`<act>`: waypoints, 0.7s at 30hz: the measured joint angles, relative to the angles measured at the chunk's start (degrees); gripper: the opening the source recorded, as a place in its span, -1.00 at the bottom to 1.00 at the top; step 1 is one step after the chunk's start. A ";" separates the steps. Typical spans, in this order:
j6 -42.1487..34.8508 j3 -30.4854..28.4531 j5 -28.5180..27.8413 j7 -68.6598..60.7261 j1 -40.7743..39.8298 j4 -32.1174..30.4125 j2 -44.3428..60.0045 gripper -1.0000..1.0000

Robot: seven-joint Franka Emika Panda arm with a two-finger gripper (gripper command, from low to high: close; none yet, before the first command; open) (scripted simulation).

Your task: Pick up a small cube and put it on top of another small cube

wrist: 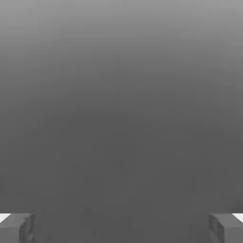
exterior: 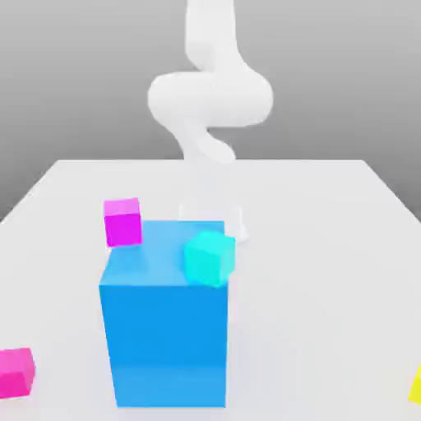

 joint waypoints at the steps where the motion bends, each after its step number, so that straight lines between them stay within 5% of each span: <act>1: 0.11 0.17 -2.30 -1.75 -0.77 0.09 2.06 0.00; 11: 0.59 -2.83 -18.51 -21.83 -5.65 1.11 21.33 0.00; 21: 4.51 -9.26 -21.55 -50.89 -10.35 1.19 38.83 0.00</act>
